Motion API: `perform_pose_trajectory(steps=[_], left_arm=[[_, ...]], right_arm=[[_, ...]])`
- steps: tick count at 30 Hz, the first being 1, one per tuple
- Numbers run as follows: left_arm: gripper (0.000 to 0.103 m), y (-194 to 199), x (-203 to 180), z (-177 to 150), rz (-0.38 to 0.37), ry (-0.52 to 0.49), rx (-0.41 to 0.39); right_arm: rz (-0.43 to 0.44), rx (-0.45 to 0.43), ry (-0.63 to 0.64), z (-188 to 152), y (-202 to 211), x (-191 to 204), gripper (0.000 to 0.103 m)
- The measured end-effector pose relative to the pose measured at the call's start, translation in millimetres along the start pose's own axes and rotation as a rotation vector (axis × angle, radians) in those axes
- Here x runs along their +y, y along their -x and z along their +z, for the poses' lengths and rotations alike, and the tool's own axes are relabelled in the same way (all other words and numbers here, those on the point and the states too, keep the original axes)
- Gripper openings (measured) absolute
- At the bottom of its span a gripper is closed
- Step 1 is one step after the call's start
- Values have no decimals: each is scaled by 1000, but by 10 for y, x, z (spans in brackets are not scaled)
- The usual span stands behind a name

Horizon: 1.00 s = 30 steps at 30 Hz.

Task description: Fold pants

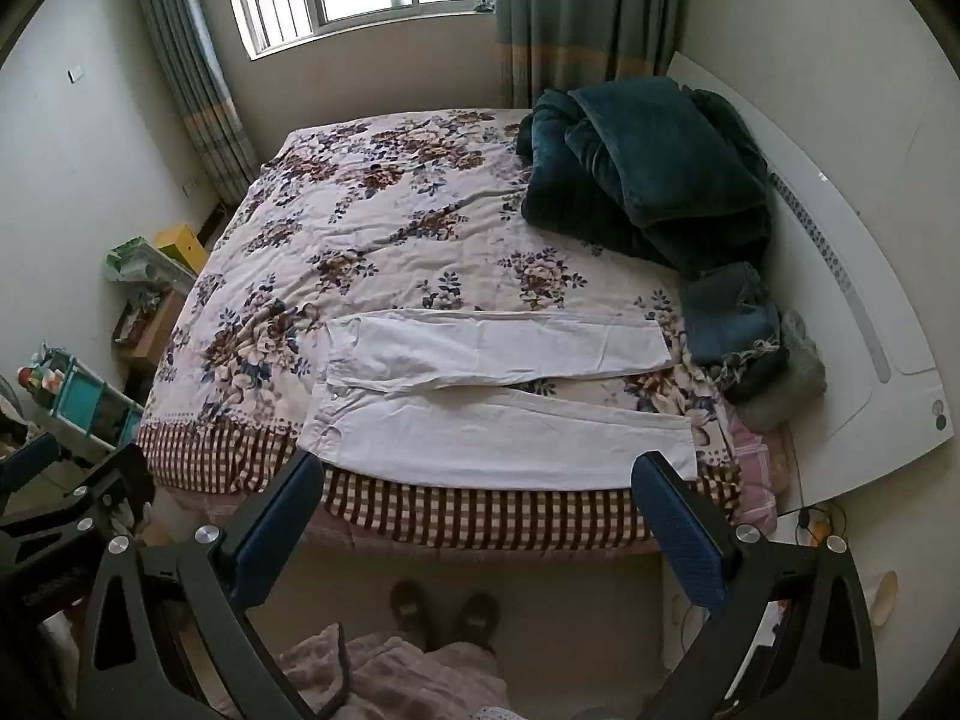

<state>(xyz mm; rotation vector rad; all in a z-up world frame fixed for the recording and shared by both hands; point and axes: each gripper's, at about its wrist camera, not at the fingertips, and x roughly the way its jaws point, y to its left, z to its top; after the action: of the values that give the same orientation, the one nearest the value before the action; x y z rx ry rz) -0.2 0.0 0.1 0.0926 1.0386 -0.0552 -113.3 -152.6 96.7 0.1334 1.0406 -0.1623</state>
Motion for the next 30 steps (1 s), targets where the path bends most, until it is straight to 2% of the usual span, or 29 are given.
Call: perform_pose_trajectory(steps=[15, 23, 30], left_arm=[[103, 87, -11, 58, -10, -17, -35], [103, 116, 0, 87, -13, -18, -43], [103, 147, -19, 89, -15, -22, -47]], right_arm=[[-4, -12, 5, 43, 100, 113, 103], [5, -35, -18, 38, 182, -73, 103], [3, -35, -14, 26, 198, -58, 103]])
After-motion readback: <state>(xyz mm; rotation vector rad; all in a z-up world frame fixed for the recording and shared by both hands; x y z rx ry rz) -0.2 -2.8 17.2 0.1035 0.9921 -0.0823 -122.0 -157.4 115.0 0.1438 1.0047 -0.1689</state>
